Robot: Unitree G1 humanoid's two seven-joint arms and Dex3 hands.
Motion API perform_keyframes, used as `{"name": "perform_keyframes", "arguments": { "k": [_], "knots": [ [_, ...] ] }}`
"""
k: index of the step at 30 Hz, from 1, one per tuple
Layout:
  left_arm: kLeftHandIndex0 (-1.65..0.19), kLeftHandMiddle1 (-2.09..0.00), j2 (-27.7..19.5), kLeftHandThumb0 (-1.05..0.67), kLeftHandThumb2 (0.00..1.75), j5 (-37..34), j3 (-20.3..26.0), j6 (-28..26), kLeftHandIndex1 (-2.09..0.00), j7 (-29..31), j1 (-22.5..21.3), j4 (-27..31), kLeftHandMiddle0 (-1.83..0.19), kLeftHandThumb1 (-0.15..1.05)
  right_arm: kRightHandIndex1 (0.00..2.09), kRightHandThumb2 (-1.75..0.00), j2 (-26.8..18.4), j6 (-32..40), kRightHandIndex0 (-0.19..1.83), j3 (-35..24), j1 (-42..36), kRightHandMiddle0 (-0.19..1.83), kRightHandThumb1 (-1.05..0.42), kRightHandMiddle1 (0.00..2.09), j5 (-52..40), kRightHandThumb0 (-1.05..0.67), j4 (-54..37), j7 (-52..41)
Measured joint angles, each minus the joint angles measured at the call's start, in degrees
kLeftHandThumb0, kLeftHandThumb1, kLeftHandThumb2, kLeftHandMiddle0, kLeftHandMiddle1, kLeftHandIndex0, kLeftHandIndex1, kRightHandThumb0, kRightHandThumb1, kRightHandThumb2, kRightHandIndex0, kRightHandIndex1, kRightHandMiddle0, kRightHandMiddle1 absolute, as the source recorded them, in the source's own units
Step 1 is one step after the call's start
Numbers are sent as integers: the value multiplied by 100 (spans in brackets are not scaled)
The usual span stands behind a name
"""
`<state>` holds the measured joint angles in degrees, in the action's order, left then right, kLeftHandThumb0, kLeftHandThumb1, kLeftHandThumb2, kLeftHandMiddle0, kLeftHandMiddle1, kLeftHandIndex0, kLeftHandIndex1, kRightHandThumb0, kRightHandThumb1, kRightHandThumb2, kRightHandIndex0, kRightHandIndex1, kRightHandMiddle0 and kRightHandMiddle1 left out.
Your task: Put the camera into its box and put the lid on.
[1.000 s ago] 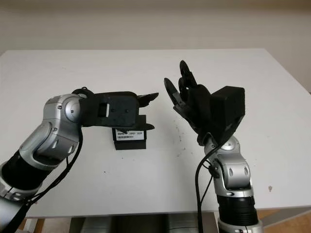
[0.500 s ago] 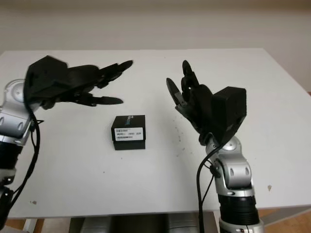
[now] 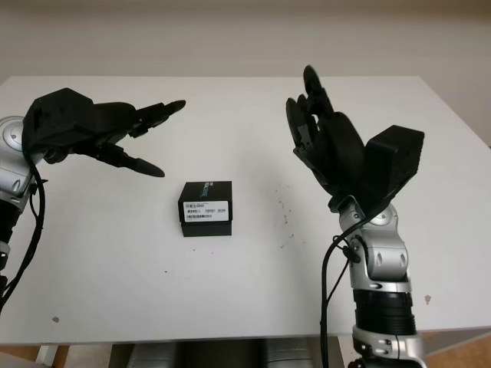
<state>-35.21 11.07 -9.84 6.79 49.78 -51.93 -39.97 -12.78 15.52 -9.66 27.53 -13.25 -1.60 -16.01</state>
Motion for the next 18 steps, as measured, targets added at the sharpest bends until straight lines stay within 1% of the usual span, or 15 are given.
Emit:
{"name": "perform_keyframes", "arguments": {
  "k": [3,6,9,13,18],
  "knots": [
    [19,0,188,-97,5,-70,-7,-49,0,36,-4,-151,19,91,3,-49,-5,-5,-18,-33,69,-15,-105,6,-14,-72,1,83],
    [19,0,279,-99,6,-67,-20,-91,0,34,-5,-202,19,92,3,-50,-5,-46,-18,-35,70,-15,-105,6,-22,-69,34,108],
    [19,0,364,-100,5,-28,-78,-277,0,32,-6,-201,19,92,3,-49,-5,-51,-18,-41,69,-15,-105,6,-57,-68,50,134],
    [19,0,392,-103,6,67,-190,-341,0,17,-5,-163,19,93,4,-49,-6,-68,-18,-50,68,-14,-105,6,-66,-68,50,174],
    [19,0,415,-105,6,74,-247,-566,0,61,-1,-41,19,94,4,-49,-33,-133,-18,-52,67,-14,-105,6,-66,-68,50,169]
  ]
}}
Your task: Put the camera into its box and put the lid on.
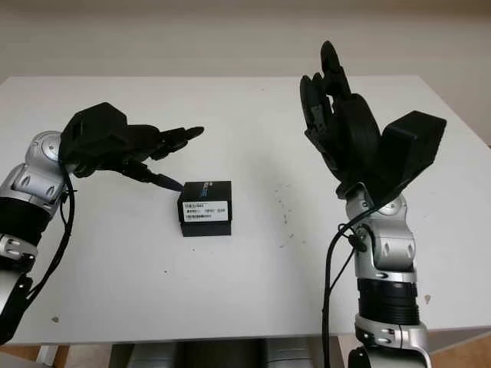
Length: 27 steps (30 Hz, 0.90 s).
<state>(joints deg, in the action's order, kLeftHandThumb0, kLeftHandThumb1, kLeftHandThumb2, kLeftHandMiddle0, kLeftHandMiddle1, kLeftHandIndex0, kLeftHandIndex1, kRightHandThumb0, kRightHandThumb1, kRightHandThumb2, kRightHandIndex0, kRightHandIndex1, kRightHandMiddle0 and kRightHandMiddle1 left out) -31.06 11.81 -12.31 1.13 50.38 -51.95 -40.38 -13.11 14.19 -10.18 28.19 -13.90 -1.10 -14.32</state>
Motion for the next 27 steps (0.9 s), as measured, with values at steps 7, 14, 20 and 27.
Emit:
{"name": "perform_keyframes", "arguments": {
  "k": [7,14,20,27],
  "knots": [
    [19,0,-5,-105,5,-1,-14,-167,0,131,25,220,19,93,5,-47,-66,49,-18,-1,0,-15,-105,6,4,-61,-1,46],
    [19,0,-68,-100,4,-221,-8,-150,0,467,96,582,19,87,5,-45,-115,306,-19,22,0,-16,-105,5,62,-58,-18,167],
    [19,0,-104,-95,4,-408,-6,-260,0,868,137,646,19,84,5,-47,-115,393,-19,38,0,-16,-105,5,76,-57,-74,201],
    [19,-1,-135,-90,4,-476,-5,-269,0,925,217,766,18,80,5,-47,-121,407,-19,42,0,-16,-105,5,110,-57,-98,224]
  ]
}}
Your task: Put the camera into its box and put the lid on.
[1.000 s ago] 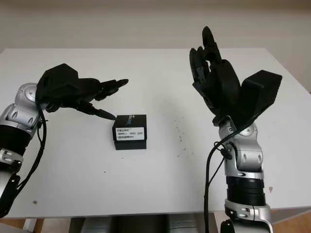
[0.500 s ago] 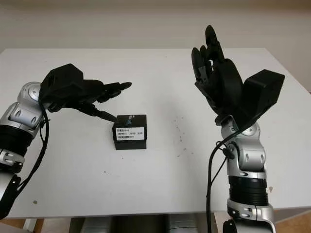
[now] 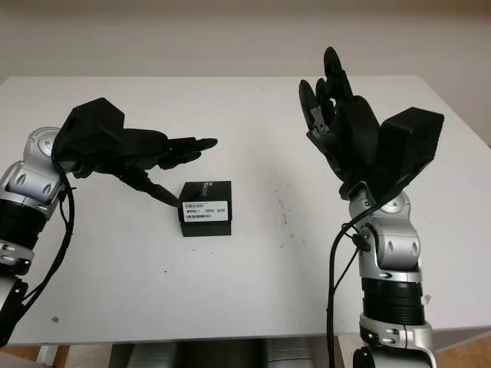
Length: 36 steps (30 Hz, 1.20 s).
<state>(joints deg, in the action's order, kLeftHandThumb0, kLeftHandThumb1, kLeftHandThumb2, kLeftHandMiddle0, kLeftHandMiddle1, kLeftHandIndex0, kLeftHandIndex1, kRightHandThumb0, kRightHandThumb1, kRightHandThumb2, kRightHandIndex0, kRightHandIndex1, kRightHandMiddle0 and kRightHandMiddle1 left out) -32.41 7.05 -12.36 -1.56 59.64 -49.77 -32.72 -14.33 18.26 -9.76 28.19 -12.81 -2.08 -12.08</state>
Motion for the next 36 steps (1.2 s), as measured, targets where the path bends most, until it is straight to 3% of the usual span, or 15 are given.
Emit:
{"name": "perform_keyframes", "arguments": {
  "k": [5,7,8,9,12,15,22,31,36],
  "knots": [
    [19,-7,0,-93,5,141,-4,242,0,-323,199,128,12,81,5,-47,0,29,-18,-4,0,-15,-105,6,-21,-57,-2,5],
    [19,-33,15,-95,6,240,-4,267,0,-569,288,157,-10,82,5,-47,0,32,-18,-4,0,-16,-105,5,-25,-57,-2,2],
    [19,-53,21,-95,5,302,-5,251,0,-684,336,165,-8,82,5,-47,0,32,-18,-4,0,-16,-105,5,-26,-57,-2,-1],
    [19,-58,24,-94,5,355,-12,214,0,-766,372,181,2,82,5,-46,0,32,-18,-5,0,-16,-105,5,-27,-57,-2,-1],
    [19,-22,53,-92,6,410,-15,147,0,-936,437,197,8,82,6,-45,0,49,-17,-4,0,-15,-105,6,-27,-58,-9,19],
    [19,-3,84,-90,6,425,-17,295,0,-1068,449,172,18,83,6,-45,0,50,-17,1,0,-14,-105,6,-24,-59,-11,26],
    [15,-5,183,-78,5,402,-16,364,-3,-1259,468,134,11,80,6,-46,0,68,-16,14,0,-13,-105,6,-11,-59,-37,47],
    [7,-9,215,-74,5,407,-17,378,-7,-1380,513,153,0,79,6,-46,0,67,-16,19,0,-13,-105,6,-7,-58,-37,54],
    [2,-11,219,-74,6,427,-34,652,-10,-1442,576,150,-6,81,6,-46,0,67,-16,17,0,-13,-105,6,-10,-58,-37,39]
  ]
}}
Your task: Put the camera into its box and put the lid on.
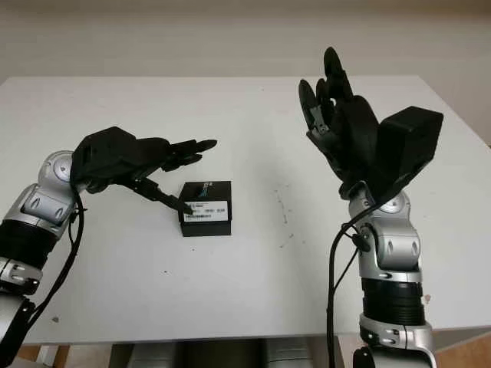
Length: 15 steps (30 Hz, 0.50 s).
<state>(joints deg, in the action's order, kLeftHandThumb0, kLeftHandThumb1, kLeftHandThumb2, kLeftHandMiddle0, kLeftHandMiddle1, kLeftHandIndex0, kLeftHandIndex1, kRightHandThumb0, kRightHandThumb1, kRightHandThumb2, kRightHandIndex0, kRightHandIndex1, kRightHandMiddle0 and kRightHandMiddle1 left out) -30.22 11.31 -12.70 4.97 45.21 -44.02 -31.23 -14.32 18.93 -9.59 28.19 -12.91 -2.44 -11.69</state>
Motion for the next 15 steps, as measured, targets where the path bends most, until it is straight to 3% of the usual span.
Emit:
{"name": "perform_keyframes", "arguments": {
  "k": [15],
  "knots": [
    [6,-11,1,-77,6,104,-61,335,-8,-3,1,-190,2,82,6,-47,0,-3,-16,-2,0,-12,-105,6,3,-58,0,2]
  ]
}}
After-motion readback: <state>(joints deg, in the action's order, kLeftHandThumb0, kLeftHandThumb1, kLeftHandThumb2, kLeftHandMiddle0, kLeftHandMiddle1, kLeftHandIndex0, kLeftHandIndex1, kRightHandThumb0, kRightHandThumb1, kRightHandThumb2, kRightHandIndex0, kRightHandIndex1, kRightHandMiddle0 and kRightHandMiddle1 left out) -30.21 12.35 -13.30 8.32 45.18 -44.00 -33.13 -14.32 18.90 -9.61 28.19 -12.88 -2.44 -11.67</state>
